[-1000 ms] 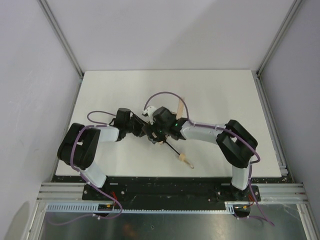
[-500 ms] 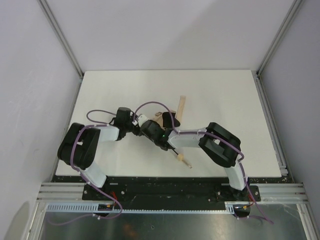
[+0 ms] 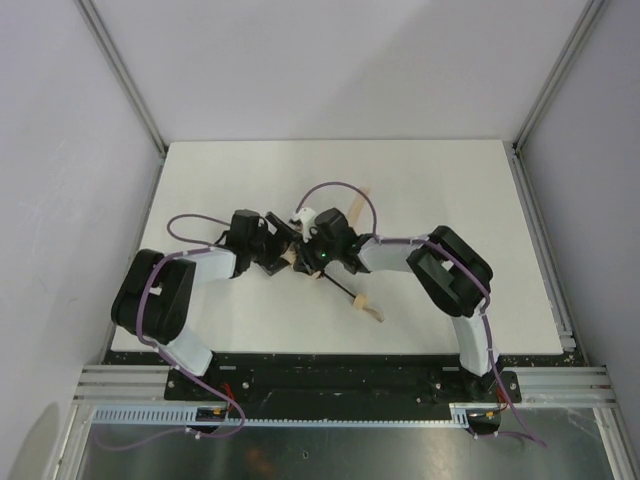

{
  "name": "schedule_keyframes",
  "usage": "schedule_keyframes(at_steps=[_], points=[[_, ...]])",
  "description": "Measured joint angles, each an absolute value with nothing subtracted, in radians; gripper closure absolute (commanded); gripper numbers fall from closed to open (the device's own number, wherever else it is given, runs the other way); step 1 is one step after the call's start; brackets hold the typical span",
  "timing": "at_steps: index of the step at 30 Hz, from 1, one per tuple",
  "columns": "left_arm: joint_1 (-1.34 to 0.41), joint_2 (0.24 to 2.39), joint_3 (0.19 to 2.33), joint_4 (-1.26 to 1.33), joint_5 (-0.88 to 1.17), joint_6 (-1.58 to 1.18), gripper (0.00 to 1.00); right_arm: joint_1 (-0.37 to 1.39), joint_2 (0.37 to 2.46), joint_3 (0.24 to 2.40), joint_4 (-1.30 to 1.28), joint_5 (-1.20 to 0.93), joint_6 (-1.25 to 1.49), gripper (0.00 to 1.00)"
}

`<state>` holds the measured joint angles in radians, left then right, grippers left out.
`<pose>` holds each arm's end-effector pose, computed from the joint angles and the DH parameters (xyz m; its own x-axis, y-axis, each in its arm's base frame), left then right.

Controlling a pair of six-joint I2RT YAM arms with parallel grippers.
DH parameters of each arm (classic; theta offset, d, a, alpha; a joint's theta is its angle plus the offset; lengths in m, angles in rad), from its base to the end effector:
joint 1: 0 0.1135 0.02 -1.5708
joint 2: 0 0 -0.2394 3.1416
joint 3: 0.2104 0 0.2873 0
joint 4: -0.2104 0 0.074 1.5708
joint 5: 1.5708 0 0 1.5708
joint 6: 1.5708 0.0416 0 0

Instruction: Put away the umbrella

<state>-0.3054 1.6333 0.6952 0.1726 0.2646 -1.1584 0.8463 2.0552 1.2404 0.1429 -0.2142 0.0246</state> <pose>0.3132 -0.1101 0.0822 -0.6955 -0.7079 -0.1230 -0.4170 0.5371 -0.7332 0.2967 0.3485 0.0907 -0.4331 -0.4531 -0.7792 -0.8316 0.5344 0.1515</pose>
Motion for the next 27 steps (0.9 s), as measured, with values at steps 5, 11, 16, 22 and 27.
schedule_keyframes(at_steps=[5, 11, 16, 22, 27], points=[[-0.306, 1.629, 0.68, 0.183, 0.287, -1.151, 0.05, 0.722, 2.106, 1.227, 0.253, -0.554, 0.171, 1.0], [-0.308, 1.635, 0.658, 0.211, 0.319, -1.152, 0.14, 0.651, 2.173, 1.224, 0.36, -0.807, 0.316, 1.0], [-0.308, 1.658, 0.664, 0.21, 0.343, -1.152, 0.31, 0.632, 2.19, 1.216, 0.396, -0.872, 0.372, 1.0], [-0.31, 1.672, 0.664, 0.219, 0.352, -1.156, 0.57, 0.626, 2.196, 1.213, 0.404, -0.892, 0.39, 0.9], [-0.317, 1.676, 0.664, 0.24, 0.356, -1.167, 0.81, 0.632, 2.162, 1.211, 0.336, -0.836, 0.385, 0.57]])
